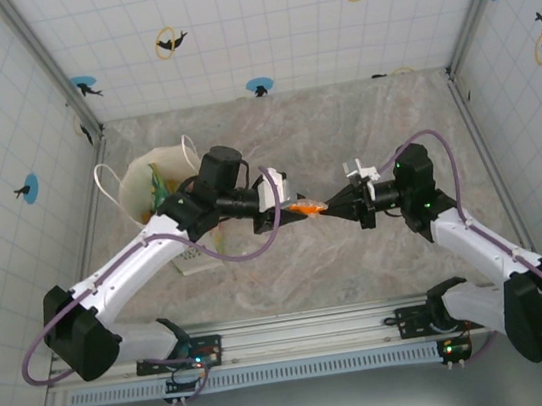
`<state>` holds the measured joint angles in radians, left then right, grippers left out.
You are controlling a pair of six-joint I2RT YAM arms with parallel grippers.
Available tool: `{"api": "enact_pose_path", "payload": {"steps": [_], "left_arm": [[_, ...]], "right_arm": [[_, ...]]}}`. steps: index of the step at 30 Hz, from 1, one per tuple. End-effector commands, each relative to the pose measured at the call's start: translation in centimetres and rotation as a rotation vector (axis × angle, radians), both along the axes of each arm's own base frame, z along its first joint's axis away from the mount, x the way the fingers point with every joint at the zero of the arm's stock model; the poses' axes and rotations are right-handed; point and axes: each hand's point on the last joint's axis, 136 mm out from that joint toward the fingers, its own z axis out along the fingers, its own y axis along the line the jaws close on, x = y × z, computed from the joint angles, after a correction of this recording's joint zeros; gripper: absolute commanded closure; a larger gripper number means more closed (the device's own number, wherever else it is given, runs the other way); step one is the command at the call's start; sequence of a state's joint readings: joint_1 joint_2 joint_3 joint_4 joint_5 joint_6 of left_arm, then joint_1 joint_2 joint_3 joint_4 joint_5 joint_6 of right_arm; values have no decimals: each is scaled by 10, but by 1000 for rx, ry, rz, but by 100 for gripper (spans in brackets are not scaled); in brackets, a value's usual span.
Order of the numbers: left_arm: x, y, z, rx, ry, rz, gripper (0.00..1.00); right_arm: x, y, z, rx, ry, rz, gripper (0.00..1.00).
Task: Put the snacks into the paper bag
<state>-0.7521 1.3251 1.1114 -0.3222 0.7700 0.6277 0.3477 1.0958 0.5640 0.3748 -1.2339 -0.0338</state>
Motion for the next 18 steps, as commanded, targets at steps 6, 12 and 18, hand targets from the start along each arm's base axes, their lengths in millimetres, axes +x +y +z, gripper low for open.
{"api": "enact_pose_path", "payload": {"steps": [6, 12, 18], "left_arm": [[5, -1, 10, -26, -16, 49, 73], [13, 2, 20, -32, -4, 123, 85], [20, 7, 26, -25, 1, 194, 90]], "right_arm": [[7, 3, 18, 23, -68, -18, 100], [10, 2, 22, 31, -113, -69, 98], [17, -2, 28, 47, -143, -154, 69]]}}
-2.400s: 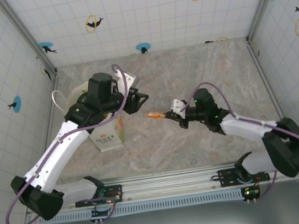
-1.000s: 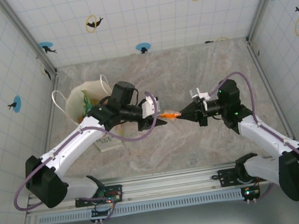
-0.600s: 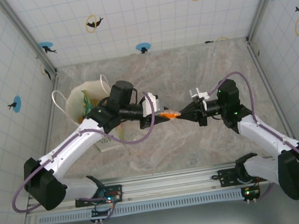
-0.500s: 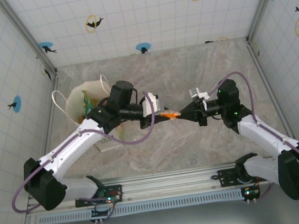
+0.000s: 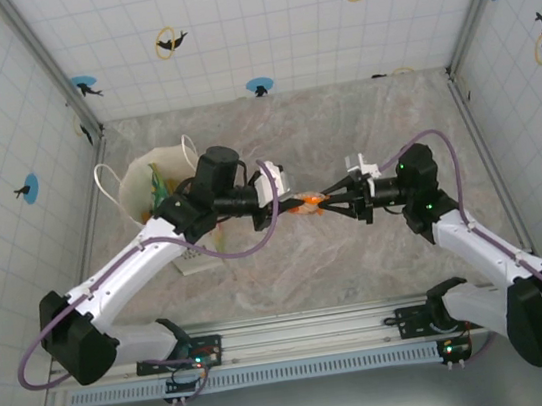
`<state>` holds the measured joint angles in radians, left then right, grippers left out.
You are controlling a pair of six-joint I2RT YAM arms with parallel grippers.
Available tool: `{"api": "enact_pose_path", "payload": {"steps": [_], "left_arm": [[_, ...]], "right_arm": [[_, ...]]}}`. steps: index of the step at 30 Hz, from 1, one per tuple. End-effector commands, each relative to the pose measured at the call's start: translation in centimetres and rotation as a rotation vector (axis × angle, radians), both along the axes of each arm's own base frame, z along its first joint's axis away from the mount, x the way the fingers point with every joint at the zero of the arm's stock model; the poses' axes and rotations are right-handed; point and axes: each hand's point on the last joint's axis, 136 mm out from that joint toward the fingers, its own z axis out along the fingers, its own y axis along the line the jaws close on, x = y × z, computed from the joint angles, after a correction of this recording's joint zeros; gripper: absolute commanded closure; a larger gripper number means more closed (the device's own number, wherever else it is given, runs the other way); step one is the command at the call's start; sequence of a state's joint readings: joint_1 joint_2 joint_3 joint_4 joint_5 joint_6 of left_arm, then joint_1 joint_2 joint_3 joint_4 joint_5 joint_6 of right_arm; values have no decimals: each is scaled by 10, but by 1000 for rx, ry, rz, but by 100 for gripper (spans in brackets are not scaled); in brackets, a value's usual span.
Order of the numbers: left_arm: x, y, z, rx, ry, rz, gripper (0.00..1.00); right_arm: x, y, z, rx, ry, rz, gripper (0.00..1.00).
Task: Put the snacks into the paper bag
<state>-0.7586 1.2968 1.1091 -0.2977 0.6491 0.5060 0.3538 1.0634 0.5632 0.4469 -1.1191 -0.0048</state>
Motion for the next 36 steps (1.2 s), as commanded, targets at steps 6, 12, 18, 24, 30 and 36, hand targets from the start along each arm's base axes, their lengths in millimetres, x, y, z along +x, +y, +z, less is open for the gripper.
{"api": "enact_pose_path", "payload": {"steps": [6, 12, 18, 24, 30, 36], "left_arm": [[27, 16, 39, -73, 1, 264, 89], [70, 48, 58, -85, 25, 630, 89], [85, 70, 89, -157, 50, 814, 91], [96, 112, 138, -298, -14, 1040, 93], [95, 164, 178, -416, -135, 1243, 94], [91, 227, 176, -350, -243, 1541, 93]], "right_arm": [[21, -13, 22, 78, -101, -258, 50], [37, -23, 14, 69, -106, -442, 49], [34, -12, 1, 24, -104, -426, 50], [28, 7, -13, -45, -111, -376, 50], [21, 24, -26, -101, -117, -320, 50], [19, 35, -35, -138, -109, -289, 50]]}}
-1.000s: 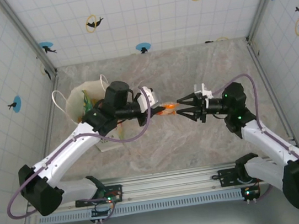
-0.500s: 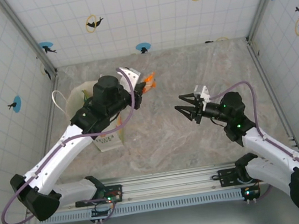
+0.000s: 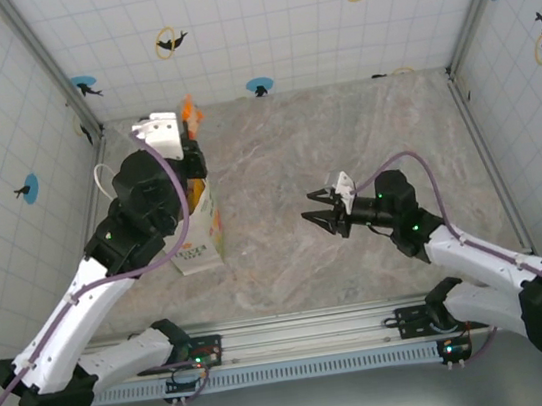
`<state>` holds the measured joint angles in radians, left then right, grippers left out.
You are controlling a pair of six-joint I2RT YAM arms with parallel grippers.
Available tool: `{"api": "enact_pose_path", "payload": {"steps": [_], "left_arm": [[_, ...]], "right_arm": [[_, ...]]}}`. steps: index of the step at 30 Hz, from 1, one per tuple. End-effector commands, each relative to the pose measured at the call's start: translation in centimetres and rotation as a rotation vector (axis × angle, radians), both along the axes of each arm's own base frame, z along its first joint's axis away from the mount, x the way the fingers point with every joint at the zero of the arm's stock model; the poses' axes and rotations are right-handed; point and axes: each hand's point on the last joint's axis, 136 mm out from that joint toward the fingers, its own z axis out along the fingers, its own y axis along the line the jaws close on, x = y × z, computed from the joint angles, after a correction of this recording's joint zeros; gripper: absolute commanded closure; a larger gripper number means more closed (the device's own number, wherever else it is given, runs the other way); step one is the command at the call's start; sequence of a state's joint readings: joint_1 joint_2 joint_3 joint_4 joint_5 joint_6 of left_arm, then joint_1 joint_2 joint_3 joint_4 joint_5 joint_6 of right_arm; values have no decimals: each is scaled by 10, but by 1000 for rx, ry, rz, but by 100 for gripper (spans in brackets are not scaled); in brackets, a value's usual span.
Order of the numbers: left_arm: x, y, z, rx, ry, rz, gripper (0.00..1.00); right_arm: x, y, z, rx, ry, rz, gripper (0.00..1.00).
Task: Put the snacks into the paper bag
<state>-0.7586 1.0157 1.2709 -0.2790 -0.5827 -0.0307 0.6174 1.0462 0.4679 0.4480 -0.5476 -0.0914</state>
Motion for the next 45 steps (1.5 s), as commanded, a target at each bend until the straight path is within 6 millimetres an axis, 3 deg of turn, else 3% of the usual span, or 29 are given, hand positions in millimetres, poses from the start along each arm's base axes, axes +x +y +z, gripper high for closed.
{"api": "enact_pose_path", "payload": {"steps": [1, 5, 10, 21, 24, 26, 32, 41, 45], "left_arm": [[-4, 48, 6, 19, -17, 248, 93], [-9, 70, -7, 31, 7, 361, 93], [-12, 78, -24, 32, 76, 415, 92], [-9, 50, -85, -37, 312, 333, 88], [-6, 49, -92, -22, 336, 346, 87], [-5, 49, -90, -17, 338, 357, 85], [-1, 49, -69, -35, 304, 368, 60], [7, 69, -35, -123, 330, 310, 57], [9, 88, -22, -130, 337, 338, 51]], "right_arm": [[6, 7, 12, -11, -40, -1, 50], [8, 10, 7, -27, -25, -3, 50], [6, 15, 4, -38, -11, 12, 49], [14, 31, 4, -32, 178, 21, 47], [14, 34, 5, -25, 196, 33, 47], [13, 37, 6, -21, 203, 43, 47], [12, 45, 15, 10, 242, 58, 45], [19, 79, 56, 107, 381, 118, 44], [32, 98, 79, 170, 469, 115, 44]]}}
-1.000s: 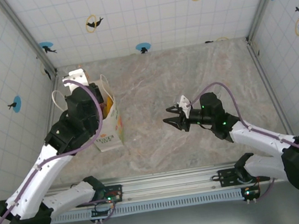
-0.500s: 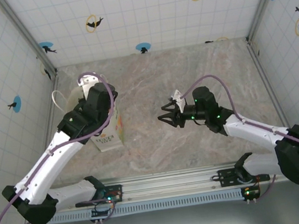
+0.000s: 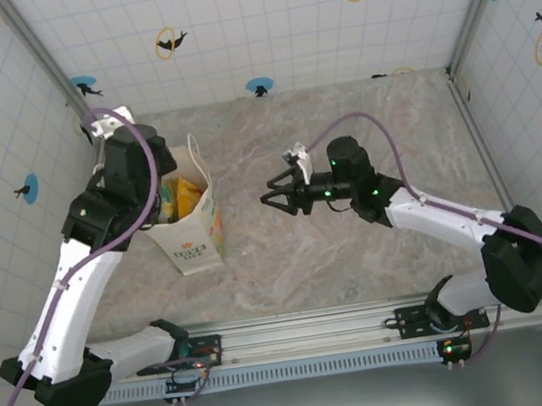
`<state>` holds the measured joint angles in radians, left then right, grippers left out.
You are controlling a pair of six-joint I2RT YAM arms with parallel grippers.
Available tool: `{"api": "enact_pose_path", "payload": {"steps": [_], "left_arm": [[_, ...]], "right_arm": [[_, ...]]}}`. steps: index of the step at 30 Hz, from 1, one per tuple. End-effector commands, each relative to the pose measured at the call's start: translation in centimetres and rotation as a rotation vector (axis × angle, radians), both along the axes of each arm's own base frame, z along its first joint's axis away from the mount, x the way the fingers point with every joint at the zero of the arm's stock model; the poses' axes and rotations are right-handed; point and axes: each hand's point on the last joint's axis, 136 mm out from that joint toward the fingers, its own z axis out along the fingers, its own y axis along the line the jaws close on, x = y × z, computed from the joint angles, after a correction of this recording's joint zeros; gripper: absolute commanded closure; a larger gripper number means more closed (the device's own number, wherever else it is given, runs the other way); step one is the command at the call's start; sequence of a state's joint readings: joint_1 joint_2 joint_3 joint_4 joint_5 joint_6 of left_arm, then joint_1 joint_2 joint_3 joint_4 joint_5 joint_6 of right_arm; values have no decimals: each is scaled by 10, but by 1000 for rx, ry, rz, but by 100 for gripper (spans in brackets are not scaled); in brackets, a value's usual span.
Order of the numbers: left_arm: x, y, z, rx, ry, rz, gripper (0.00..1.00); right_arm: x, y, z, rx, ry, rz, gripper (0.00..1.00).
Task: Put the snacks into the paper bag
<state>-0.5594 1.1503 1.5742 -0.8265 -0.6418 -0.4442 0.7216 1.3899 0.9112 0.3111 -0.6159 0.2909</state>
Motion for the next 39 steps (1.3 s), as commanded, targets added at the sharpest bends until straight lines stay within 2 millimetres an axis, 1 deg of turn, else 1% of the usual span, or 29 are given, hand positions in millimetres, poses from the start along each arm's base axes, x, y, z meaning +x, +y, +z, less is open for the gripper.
{"api": "enact_pose_path", "payload": {"steps": [1, 3, 5, 9, 12, 16, 18, 20, 24, 28, 30, 32, 33, 37, 39], "left_arm": [[-2, 15, 3, 12, 44, -7, 50], [1, 34, 3, -15, 59, 22, 48], [5, 47, 3, -44, 73, 32, 47], [12, 67, -9, -92, 140, 42, 43], [14, 86, -16, -119, 168, 79, 40], [13, 104, -18, -167, 165, 98, 35], [13, 115, -24, -194, 186, 114, 35], [14, 121, -33, -242, 210, 102, 35], [17, 121, -55, -306, 261, 69, 38], [18, 108, -59, -345, 259, 3, 42], [18, 100, -57, -365, 249, -40, 43], [17, 97, -58, -375, 247, -58, 43], [16, 96, -60, -377, 257, -59, 45], [12, 97, -63, -374, 271, -53, 56], [10, 98, -63, -369, 268, -44, 65]], "right_arm": [[9, 19, 37, 98, 94, 5, 44], [14, 29, 52, 140, 135, 21, 43], [18, 38, 63, 173, 166, 43, 43], [22, 56, 87, 238, 206, 88, 43], [29, 68, 96, 260, 244, 95, 43], [38, 80, 103, 283, 283, 101, 42], [42, 85, 106, 295, 294, 111, 42], [42, 90, 109, 307, 303, 129, 42], [44, 96, 110, 312, 312, 142, 42], [45, 99, 109, 310, 314, 142, 42], [46, 100, 106, 306, 319, 139, 42], [46, 101, 104, 303, 322, 139, 42], [46, 101, 104, 303, 323, 140, 42], [44, 102, 104, 304, 320, 140, 42], [44, 102, 103, 302, 319, 141, 42]]}}
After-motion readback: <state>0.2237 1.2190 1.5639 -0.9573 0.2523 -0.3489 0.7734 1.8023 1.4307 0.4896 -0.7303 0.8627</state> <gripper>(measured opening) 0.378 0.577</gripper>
